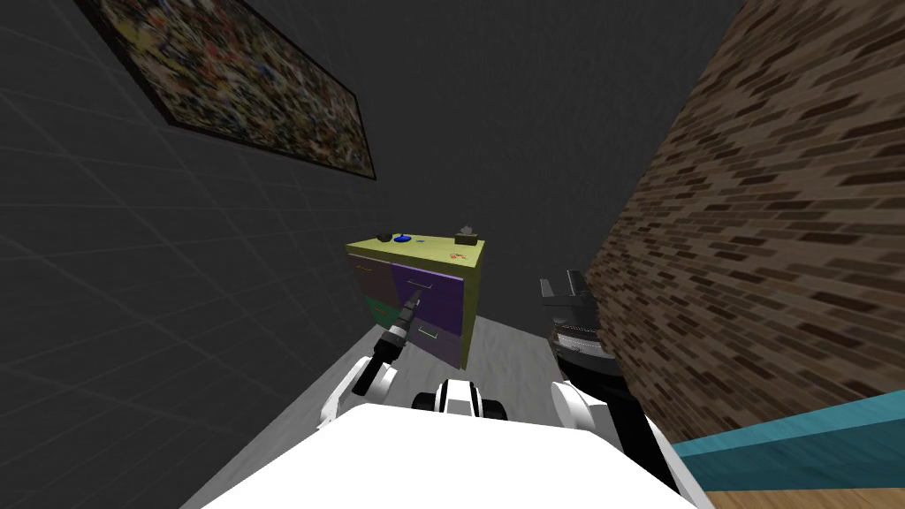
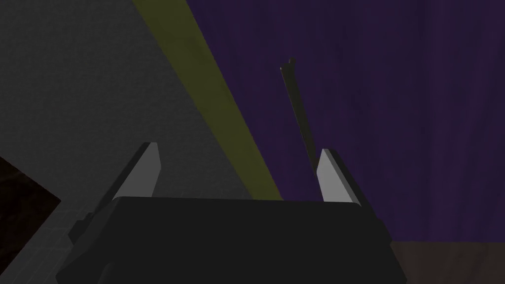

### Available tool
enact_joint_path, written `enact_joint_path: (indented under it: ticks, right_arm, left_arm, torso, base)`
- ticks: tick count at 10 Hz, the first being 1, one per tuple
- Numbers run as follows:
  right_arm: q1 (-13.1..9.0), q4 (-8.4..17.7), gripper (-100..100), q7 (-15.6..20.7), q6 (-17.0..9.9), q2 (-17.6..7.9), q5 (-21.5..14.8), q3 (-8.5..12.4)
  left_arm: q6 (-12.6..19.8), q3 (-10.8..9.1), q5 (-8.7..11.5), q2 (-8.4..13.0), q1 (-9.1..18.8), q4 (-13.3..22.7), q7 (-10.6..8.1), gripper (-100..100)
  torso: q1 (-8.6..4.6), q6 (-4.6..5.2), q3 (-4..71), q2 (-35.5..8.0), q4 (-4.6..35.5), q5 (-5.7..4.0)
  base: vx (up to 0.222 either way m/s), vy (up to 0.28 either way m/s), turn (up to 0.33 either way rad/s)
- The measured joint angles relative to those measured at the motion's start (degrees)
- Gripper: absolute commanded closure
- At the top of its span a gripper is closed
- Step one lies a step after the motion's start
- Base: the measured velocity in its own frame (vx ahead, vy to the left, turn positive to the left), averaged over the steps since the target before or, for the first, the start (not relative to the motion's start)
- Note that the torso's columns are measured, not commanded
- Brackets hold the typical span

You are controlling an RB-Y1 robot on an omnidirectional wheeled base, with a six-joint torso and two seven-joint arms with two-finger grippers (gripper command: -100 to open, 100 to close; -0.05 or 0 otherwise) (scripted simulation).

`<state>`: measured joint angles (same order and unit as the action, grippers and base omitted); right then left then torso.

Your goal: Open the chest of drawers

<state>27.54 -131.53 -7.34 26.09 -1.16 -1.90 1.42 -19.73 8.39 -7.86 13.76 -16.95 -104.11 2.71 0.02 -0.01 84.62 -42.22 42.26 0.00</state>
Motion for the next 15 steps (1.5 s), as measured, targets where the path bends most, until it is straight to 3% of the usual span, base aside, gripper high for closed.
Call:
enact_joint_path:
  ticks: [4, 6, 7, 12, 13, 15]
  right_arm:
    - [0.00, 0.00, 0, 0.00, 0.00, 0.00, 0.00, 0.00]
    - [0.00, 0.00, 0, 0.00, 0.00, 0.00, 0.00, 0.00]
    - [-0.01, 0.00, 0, 0.00, 0.00, 0.00, 0.00, 0.00]
    - [-0.03, 0.01, 0, 0.00, -0.01, 0.00, 0.00, 0.00]
    - [-0.02, 0.01, 0, 0.00, -0.01, 0.00, 0.00, 0.00]
    - [0.01, -0.01, 0, 0.00, 0.00, 0.00, 0.00, 0.00]
  left_arm:
    - [3.09, 1.56, -1.74, 2.92, 2.38, 4.12, 0.25, -100]
    - [4.00, 1.57, -1.72, 3.22, 2.40, 3.23, 0.11, -100]
    - [4.25, 1.57, -1.71, 3.25, 2.41, 3.08, 0.06, 100]
    - [4.43, 2.15, -1.68, 4.19, 0.84, 0.80, -0.34, 100]
    - [4.46, 2.16, -1.68, 4.22, 0.77, 0.72, -0.36, -100]
    - [6.06, 2.03, -1.58, 4.69, 1.19, 0.11, -0.63, -100]
  torso:
    - [-0.03, 0.00, -0.10, -0.15, 0.05, 0.00]
    - [-0.10, 0.01, -0.04, -0.03, 0.03, -0.02]
    - [-0.03, 0.00, -0.05, -0.09, 0.02, -0.01]
    - [-0.04, 0.01, -0.05, -0.06, 0.02, -0.01]
    - [-0.13, 0.02, 0.14, 0.27, -0.06, -0.03]
    - [-0.15, 0.00, 0.38, 0.60, -0.18, -0.05]
  base:
    - [0.073, -0.005, -0.078]
    - [0.067, -0.023, -0.012]
    - [0.007, -0.003, 0.001]
    - [-0.146, 0.038, 0.032]
    - [0.082, -0.037, -0.061]
    - [0.167, -0.030, -0.036]
